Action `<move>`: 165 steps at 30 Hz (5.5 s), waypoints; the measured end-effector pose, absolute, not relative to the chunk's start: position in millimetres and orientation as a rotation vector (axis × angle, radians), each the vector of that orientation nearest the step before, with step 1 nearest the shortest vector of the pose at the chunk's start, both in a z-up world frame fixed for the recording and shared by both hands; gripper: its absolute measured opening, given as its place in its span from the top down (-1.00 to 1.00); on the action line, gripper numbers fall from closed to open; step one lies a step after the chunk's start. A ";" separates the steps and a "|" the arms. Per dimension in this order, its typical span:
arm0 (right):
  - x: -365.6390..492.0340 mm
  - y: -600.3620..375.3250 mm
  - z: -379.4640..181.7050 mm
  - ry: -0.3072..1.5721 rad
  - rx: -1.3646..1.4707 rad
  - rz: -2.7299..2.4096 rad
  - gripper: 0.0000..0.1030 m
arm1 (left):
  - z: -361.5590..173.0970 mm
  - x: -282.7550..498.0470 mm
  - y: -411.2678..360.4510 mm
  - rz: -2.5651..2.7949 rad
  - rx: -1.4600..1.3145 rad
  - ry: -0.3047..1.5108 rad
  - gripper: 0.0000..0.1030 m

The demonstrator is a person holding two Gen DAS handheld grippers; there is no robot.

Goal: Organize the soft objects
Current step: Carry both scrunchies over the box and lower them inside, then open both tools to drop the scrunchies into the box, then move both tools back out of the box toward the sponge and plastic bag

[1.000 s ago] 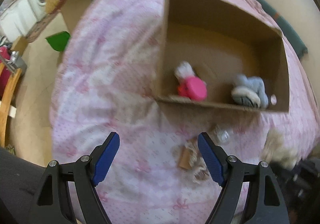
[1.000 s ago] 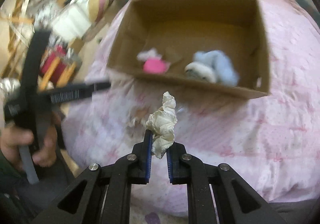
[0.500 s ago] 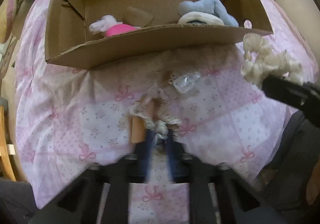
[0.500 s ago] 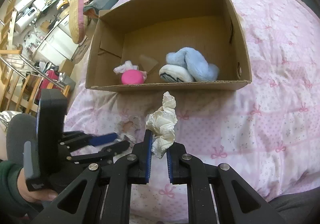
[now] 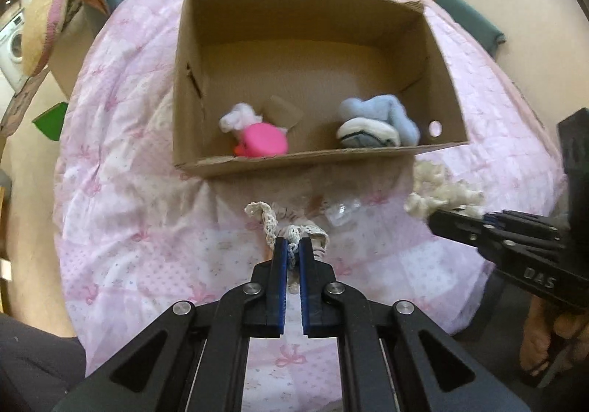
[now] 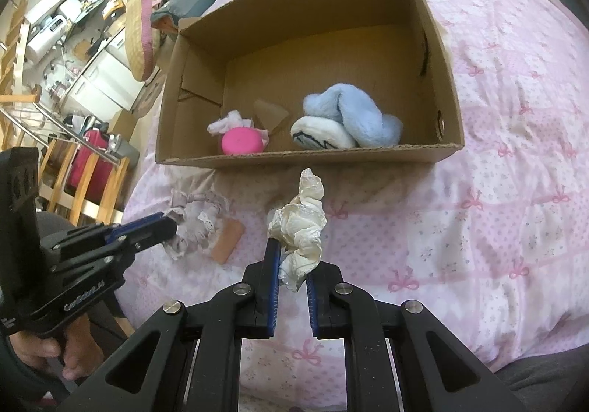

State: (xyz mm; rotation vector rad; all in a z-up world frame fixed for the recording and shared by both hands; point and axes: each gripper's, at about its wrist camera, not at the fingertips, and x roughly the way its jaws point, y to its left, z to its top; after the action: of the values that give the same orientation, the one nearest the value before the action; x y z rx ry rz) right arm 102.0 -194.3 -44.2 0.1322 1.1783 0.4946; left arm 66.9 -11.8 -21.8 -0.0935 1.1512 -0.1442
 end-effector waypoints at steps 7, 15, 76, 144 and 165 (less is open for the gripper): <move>101.5 -191.6 -44.6 1.181 0.113 0.490 0.72 | -22.6 70.7 -10.7 -0.127 -0.071 1.132 0.89; 100.3 -190.9 -41.9 1.164 0.107 0.488 0.72 | -7.1 66.1 -6.9 -0.105 -0.065 1.080 0.89; 193.3 -196.2 -20.6 0.944 0.129 0.374 0.71 | 17.0 157.8 2.4 -0.006 0.018 0.772 0.89; 104.8 -214.5 -32.9 1.066 0.247 0.334 -0.83 | -18.2 93.1 3.0 -0.038 -0.120 1.080 -0.41; 121.0 -224.7 -78.0 1.263 0.347 0.269 -0.83 | -78.2 101.9 9.8 -0.044 -0.198 1.340 0.03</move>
State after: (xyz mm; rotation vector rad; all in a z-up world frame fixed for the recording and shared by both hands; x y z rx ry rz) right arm 121.0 -224.7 -78.0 0.3469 1.2630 0.2685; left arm 101.9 9.8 -78.2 -0.1985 1.3400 -0.0437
